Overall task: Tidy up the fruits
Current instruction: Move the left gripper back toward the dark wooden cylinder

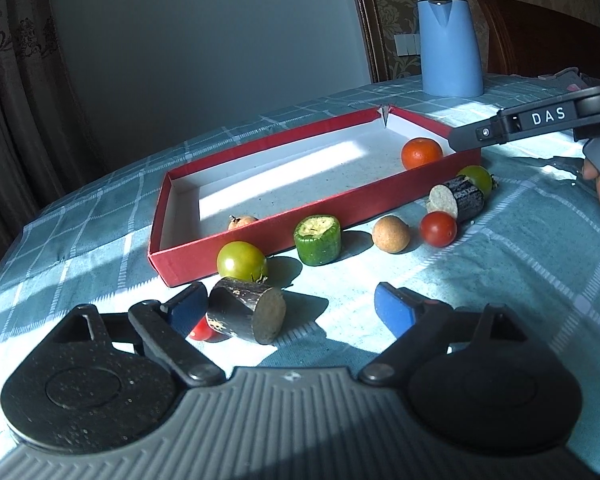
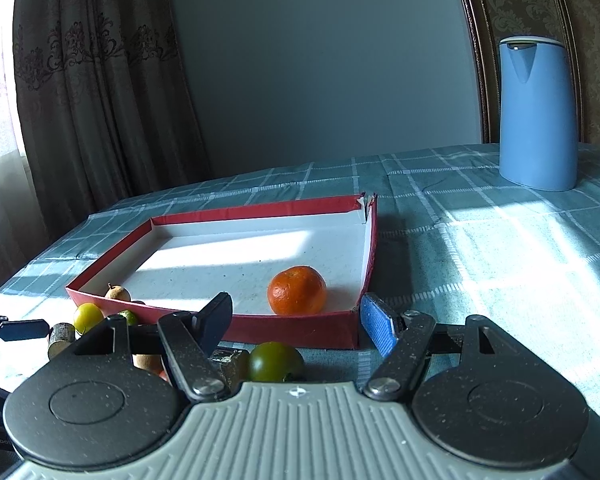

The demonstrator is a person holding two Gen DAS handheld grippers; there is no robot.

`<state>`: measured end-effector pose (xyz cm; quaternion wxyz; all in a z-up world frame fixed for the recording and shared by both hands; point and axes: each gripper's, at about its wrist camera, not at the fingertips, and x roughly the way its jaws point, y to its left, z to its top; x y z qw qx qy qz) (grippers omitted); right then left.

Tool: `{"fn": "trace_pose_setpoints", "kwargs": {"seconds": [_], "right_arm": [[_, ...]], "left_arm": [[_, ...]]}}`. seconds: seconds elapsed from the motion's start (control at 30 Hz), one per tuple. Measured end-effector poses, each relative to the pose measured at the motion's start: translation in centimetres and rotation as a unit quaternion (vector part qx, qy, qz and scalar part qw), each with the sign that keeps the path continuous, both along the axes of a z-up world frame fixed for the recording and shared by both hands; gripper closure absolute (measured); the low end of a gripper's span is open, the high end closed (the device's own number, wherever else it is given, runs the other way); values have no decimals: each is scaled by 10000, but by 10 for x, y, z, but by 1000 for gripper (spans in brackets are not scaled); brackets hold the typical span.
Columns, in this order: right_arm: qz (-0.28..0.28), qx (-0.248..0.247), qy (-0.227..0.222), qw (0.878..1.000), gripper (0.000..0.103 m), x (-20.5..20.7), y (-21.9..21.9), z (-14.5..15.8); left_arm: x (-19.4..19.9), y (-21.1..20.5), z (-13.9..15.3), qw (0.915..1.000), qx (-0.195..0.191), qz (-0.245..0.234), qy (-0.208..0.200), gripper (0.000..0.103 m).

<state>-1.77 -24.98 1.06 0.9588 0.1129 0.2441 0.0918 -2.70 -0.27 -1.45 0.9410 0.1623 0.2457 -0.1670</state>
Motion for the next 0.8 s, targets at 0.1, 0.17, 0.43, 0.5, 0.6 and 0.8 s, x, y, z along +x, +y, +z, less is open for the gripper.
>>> {"fn": "trace_pose_setpoints", "kwargs": {"seconds": [0.1,0.17,0.43,0.5,0.6,0.8], "right_arm": [[15,-15,20,10000,32,0,1,-1],[18,-35,21,10000,32,0,1,-1],[42,-27,84,10000,32,2,2,-2],[51,-35,98,9999,32,2,3,-2],[64,-37,108,9999,32,2,3,-2],[36,-36,112,9999,32,2,3,-2]], "left_arm": [[6,1,0,10000,-3,-22,44,13],[6,1,0,10000,-11,8,30,15],[8,4,1,9999,49,123,-28,26],[15,6,0,9999,12,97,119,25],[15,3,-2,9999,118,0,116,25],[9,3,-3,9997,223,133,-2,48]]}}
